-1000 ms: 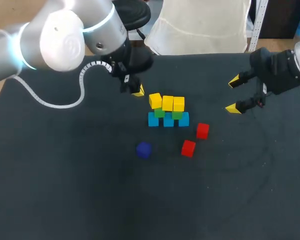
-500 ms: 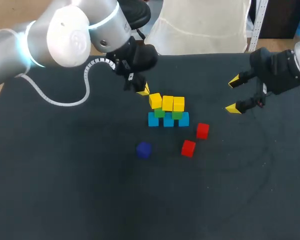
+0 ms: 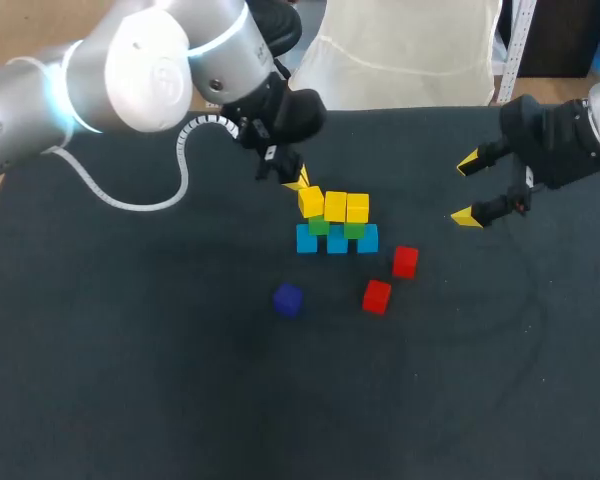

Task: Place the blue cubes, place green cubes on the blue cubes, place the yellow cubes on the green cubes, then place the red cubes on the yellow cubes, and place purple cube on the red cubes.

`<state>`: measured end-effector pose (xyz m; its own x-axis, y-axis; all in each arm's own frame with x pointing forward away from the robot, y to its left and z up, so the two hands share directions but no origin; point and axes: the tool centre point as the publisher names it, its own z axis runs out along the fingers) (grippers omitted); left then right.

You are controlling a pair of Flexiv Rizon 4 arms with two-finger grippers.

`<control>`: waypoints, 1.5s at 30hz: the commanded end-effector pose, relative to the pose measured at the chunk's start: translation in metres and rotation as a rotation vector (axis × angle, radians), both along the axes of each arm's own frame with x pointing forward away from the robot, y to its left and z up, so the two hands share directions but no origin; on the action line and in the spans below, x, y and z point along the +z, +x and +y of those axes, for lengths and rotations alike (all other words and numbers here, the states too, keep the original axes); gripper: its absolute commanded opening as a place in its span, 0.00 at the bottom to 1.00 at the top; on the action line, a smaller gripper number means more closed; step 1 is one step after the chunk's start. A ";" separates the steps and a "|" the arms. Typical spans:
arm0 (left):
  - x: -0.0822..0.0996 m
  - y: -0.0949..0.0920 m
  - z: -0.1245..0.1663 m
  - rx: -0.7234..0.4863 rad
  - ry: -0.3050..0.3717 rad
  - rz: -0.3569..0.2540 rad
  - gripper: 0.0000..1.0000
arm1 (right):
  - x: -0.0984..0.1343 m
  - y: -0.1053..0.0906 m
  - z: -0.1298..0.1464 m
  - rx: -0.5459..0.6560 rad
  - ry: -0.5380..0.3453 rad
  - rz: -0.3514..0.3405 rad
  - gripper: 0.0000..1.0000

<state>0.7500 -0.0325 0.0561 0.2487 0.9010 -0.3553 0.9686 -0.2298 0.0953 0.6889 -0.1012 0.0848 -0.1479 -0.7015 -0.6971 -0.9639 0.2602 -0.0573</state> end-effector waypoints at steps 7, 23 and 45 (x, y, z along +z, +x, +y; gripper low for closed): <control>0.000 0.004 -0.006 -0.016 -0.003 0.008 0.00 | -0.001 0.001 0.000 0.002 0.003 0.000 1.00; 0.000 0.003 -0.013 -0.035 -0.015 0.014 0.00 | -0.001 0.001 0.000 0.002 0.003 0.000 1.00; 0.013 -0.003 0.035 0.097 -0.014 -0.019 0.00 | -0.001 0.001 0.000 0.002 0.003 0.000 1.00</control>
